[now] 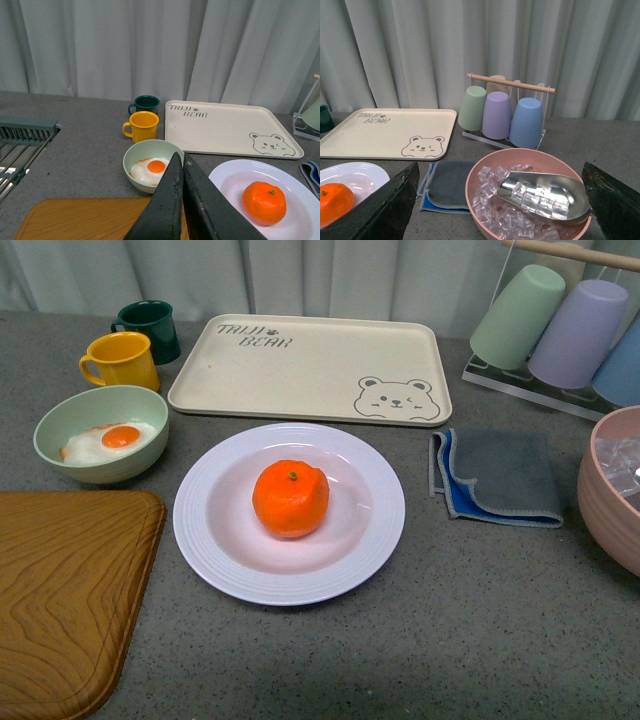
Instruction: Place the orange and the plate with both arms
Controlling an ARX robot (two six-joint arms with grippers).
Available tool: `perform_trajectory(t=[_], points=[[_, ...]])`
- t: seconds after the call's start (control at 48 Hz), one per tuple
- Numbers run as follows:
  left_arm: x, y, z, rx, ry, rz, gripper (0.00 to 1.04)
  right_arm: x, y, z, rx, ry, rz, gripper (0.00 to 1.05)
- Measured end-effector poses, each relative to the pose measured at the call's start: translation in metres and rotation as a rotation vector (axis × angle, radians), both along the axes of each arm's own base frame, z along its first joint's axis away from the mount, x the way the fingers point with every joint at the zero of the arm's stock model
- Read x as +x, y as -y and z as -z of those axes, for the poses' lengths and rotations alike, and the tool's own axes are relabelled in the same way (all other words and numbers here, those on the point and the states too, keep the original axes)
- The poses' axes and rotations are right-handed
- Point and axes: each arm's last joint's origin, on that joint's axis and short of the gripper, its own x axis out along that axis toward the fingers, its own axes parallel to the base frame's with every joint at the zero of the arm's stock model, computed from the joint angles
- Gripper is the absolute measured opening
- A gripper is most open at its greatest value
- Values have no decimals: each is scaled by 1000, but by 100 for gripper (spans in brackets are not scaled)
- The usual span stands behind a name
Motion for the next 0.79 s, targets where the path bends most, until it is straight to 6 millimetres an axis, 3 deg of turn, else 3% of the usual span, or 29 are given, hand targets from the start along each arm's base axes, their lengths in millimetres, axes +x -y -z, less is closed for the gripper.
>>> perform_trajectory(t=[0.501, 0.792], points=[[-15, 0, 3, 2, -6, 2, 4, 0, 0, 0, 0, 0, 0, 95], [-15, 0, 4, 2, -7, 2, 47, 0, 0, 0, 0, 0, 0, 95]])
